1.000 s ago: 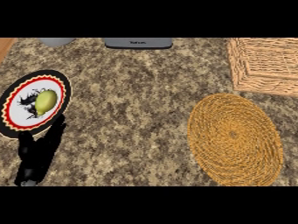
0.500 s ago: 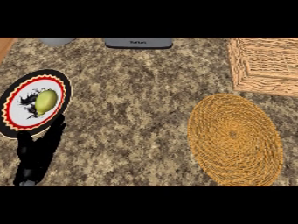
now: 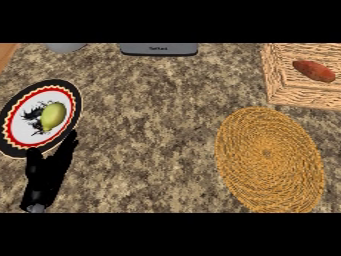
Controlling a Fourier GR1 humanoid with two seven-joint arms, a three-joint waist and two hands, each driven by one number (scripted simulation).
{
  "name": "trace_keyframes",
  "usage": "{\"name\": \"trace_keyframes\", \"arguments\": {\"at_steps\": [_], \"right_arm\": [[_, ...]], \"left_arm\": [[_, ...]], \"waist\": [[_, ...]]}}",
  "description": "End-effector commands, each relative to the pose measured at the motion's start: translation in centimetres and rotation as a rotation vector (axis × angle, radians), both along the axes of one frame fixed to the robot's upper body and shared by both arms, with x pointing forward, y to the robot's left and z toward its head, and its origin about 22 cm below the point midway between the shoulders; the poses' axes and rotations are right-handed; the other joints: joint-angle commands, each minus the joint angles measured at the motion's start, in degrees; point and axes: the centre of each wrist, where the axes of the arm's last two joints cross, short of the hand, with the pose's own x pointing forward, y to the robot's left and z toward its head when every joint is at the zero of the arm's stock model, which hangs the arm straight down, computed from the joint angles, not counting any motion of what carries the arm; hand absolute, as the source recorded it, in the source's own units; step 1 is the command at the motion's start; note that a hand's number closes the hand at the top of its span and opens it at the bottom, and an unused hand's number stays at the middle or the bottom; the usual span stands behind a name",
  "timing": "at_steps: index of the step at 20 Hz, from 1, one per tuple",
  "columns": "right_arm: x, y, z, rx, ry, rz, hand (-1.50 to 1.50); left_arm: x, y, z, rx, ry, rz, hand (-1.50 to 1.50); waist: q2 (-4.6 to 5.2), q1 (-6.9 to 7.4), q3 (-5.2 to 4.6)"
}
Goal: Pick the sweet potato from the placemat and place it in the basket
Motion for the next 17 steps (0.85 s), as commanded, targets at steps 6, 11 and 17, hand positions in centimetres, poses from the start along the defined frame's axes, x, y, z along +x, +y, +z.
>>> {"name": "trace_keyframes", "arguments": {"at_steps": [6, 11, 17], "right_arm": [[-2.2, -4.6, 1.4, 0.06, -0.134, -0.044, -1.5], [-2.6, -5.5, 3.6, 0.182, -0.191, -0.111, -1.5], [-8.6, -12.3, 3.4, 0.176, -0.181, -0.197, -1.5]], "left_arm": [[-1.5, -0.2, -2.9, -0.003, 0.126, 0.039, 0.0], [-2.2, 0.4, -2.7, -0.014, 0.144, 0.041, 0.0], [-2.3, 0.4, -1.9, -0.004, 0.121, 0.048, 0.0]], "waist": [[0.41, -0.57, -0.69], [0.21, -0.55, -0.74], [0.27, -0.95, -0.65]]}}
